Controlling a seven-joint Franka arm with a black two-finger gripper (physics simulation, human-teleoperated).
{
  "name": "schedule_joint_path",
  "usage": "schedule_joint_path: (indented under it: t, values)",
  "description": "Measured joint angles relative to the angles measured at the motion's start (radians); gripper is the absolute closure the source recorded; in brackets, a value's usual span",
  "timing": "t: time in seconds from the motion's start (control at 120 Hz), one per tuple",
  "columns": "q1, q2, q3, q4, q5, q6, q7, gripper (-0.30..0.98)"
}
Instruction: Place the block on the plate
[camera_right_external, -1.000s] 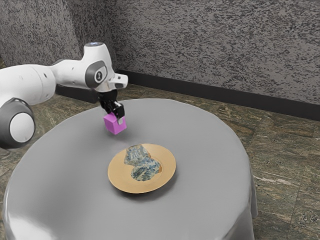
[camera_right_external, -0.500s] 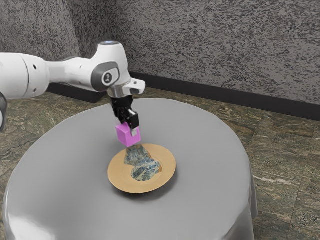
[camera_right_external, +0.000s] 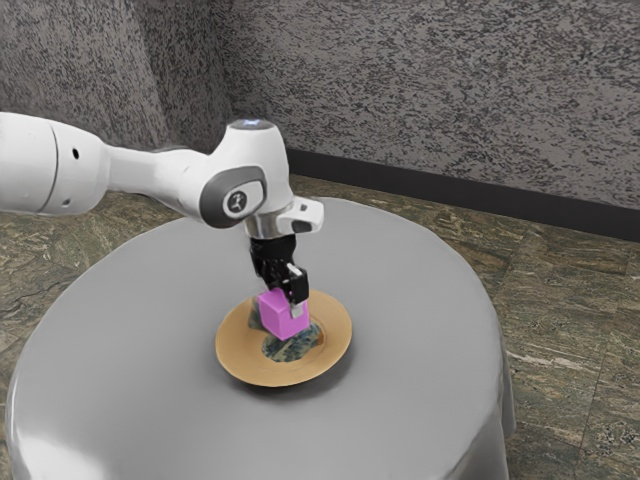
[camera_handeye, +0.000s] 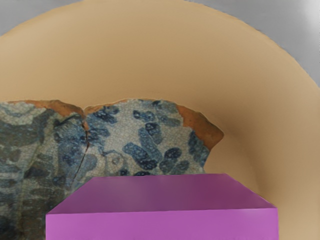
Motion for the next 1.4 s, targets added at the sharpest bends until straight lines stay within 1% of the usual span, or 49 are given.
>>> schedule_joint_path:
  t: [0.308, 0.417, 0.517, 0.642, 0.8, 0.942, 1.067, 1.133, 1.2, 1.233, 1.292, 1.325, 1.358, 1.4]
  values:
    - [0.000, 0.021, -0.004, -0.004, 0.000, 0.041, -0.063, 0.28]
    - [-0.001, 0.027, -0.003, -0.002, 0.001, 0.046, -0.076, 0.18]
    - [0.001, 0.023, -0.003, 0.009, 0.029, 0.044, -0.084, 0.11]
    - [0.011, 0.013, -0.006, 0.038, 0.056, 0.022, -0.093, 0.06]
    - [0.004, -0.020, -0.015, 0.145, 0.068, -0.052, -0.096, 0.03]
    - [-0.022, -0.105, -0.006, 0.234, 0.063, -0.151, -0.099, 0.01]
    - [-0.036, -0.159, 0.004, 0.271, 0.056, -0.237, -0.101, 0.01]
    - [-0.051, -0.207, 0.055, 0.304, 0.044, -0.298, -0.103, 0.01]
    - [-0.095, -0.248, 0.146, 0.353, 0.037, -0.368, -0.104, 0.00]
    - [-0.115, -0.268, 0.196, 0.374, 0.034, -0.401, -0.104, 0.00]
    - [-0.186, -0.292, 0.342, 0.397, 0.028, -0.450, -0.100, 0.00]
    - [-0.206, -0.297, 0.407, 0.407, 0.023, -0.472, -0.097, 0.00]
    - [-0.207, -0.300, 0.445, 0.421, 0.019, -0.492, -0.094, 0.00]
    - [-0.204, -0.302, 0.470, 0.433, 0.013, -0.514, -0.091, 0.00]
